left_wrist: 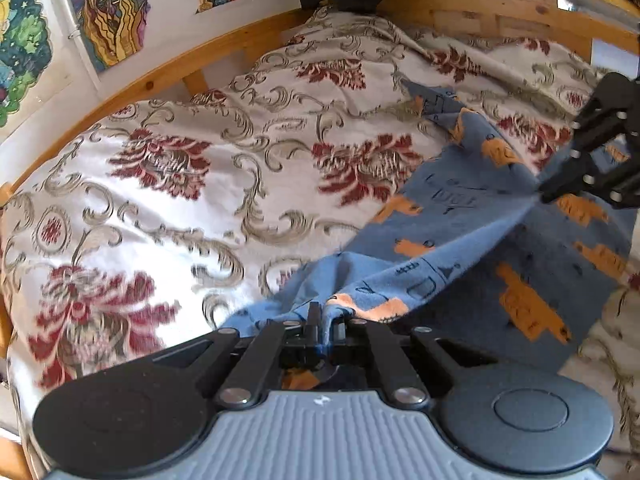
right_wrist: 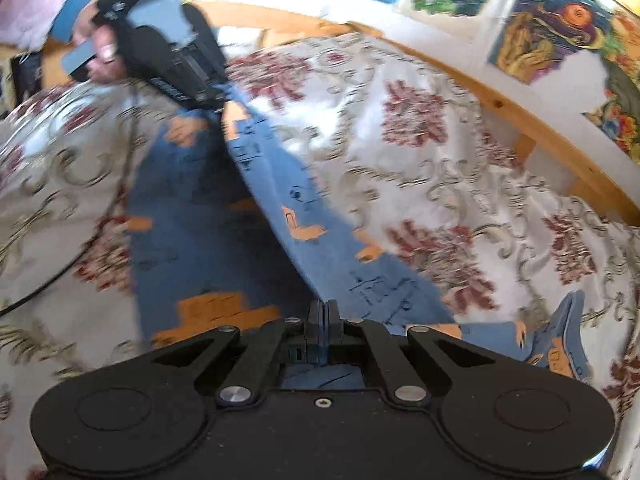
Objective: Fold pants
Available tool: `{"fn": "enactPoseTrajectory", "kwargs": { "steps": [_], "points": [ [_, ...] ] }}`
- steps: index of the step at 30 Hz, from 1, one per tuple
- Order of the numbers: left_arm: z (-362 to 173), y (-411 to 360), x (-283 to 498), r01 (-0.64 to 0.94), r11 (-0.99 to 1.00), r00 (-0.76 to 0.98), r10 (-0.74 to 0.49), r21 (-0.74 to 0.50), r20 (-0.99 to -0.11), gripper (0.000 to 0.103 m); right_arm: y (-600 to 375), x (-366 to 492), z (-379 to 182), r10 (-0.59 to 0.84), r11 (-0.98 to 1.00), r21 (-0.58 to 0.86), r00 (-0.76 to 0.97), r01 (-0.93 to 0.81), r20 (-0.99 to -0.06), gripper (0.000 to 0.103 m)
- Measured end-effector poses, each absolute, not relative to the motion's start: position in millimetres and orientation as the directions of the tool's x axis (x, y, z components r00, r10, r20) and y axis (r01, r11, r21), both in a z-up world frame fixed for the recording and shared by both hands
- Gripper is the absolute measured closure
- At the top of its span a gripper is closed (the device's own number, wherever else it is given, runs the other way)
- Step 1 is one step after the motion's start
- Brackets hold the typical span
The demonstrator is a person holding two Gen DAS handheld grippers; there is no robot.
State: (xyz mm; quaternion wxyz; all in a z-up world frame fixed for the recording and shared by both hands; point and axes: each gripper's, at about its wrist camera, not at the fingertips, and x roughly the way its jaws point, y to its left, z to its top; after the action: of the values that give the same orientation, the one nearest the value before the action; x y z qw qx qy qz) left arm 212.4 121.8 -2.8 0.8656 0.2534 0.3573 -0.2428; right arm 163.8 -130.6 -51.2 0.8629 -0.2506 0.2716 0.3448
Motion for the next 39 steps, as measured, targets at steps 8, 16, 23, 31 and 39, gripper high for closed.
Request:
{"fn": "enactPoseTrajectory", "kwargs": {
  "steps": [8, 16, 23, 31, 39],
  "points": [
    [-41.4, 126.2, 172.8, 0.586, 0.723, 0.666, -0.171, 0.367, -0.727, 0.100, -104.9, 119.8, -93.2, 0.420, 0.583, -0.317, 0.612, -0.748, -0.670, 0.103],
    [-36.8, 128.0, 178.8, 0.577, 0.751, 0.657, -0.194, 0.321, -0.728, 0.100, -99.4, 126.6, -112.5, 0.353, 0.573, -0.469, 0.719, -0.672, -0.599, 0.072],
    [-39.8, 132.0, 174.1, 0.566, 0.757, 0.657, -0.176, 0.326, -0.733, 0.100, -91.3, 131.9, -131.3, 0.295, 0.486, -0.666, 0.823, -0.566, -0.485, 0.054],
    [-39.4, 130.7, 172.0, 0.565, 0.752, 0.661, -0.166, 0.340, -0.732, 0.100, -87.7, 141.8, -135.8, 0.290, 0.434, -0.715, 0.837, -0.548, -0.465, 0.096],
    [-35.6, 132.4, 159.0, 0.575, 0.732, 0.671, -0.166, 0.365, -0.723, 0.100, -95.6, 121.9, -113.0, 0.308, 0.478, -0.641, 0.798, -0.601, -0.518, 0.100]
  ]
}}
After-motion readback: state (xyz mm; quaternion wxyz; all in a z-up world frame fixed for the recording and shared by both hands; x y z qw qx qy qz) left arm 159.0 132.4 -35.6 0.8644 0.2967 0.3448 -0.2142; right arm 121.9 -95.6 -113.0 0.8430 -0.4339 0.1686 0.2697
